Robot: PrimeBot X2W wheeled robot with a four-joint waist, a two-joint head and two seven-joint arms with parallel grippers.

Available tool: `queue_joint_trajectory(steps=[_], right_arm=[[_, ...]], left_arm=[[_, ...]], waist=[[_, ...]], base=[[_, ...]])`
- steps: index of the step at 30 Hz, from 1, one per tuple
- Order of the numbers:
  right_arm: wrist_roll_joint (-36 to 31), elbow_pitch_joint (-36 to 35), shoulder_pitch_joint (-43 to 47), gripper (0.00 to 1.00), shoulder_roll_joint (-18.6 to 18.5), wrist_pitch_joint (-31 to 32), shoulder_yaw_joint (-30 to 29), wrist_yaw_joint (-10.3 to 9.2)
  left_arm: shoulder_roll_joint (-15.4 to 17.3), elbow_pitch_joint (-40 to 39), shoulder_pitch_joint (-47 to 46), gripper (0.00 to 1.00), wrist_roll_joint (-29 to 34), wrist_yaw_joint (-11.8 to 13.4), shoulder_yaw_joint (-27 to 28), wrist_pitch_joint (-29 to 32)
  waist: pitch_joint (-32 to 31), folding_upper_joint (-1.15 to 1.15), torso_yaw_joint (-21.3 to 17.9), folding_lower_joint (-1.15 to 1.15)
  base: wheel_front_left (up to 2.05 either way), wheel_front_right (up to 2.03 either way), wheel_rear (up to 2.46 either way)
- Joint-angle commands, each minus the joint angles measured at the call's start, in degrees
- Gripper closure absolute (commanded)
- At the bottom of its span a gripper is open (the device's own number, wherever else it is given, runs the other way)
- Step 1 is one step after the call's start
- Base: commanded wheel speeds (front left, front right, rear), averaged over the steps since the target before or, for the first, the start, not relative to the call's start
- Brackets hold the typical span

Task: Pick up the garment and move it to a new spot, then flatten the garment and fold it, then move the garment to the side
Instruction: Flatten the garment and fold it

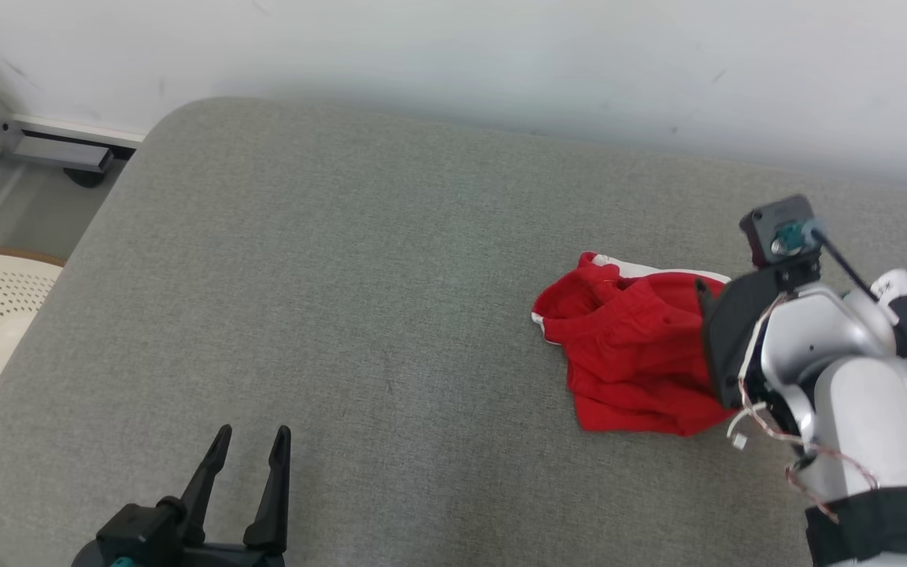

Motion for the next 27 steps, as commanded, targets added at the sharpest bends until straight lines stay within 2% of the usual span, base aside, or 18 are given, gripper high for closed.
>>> queue_joint_trajectory(steps=[1,6,14,27], right_arm=[[0.4,-0.6,0.9,0.00,-0.2,-0.5,0.1,-0.03],[1.7,-3.9,5.3,0.00,-0.2,-1.7,2.6,-0.03],[3.7,-5.8,7.3,0.00,-0.2,-2.5,5.0,-0.03],[4.0,-0.2,5.6,0.00,-0.2,-3.7,4.9,-0.03]], left_arm=[[0.4,-0.2,-0.4,0.00,-0.3,0.1,0.2,-0.3],[0.4,-0.3,-0.5,0.00,-0.3,0.2,0.1,-0.3],[0.4,-0.1,-0.8,0.00,-0.4,0.0,-0.3,-0.3],[0.2,0.3,-0.9,0.00,-0.5,-0.2,-1.2,-0.3]], waist=[[0.1,0.00,-0.3,0.00],[0.3,0.00,-1.3,0.00],[0.5,0.00,-1.4,0.00],[0.9,0.00,0.9,0.00]], base=[[0.00,0.00,0.00],[0.00,0.00,0.00],[0.00,0.00,0.00],[0.00,0.00,0.00]])
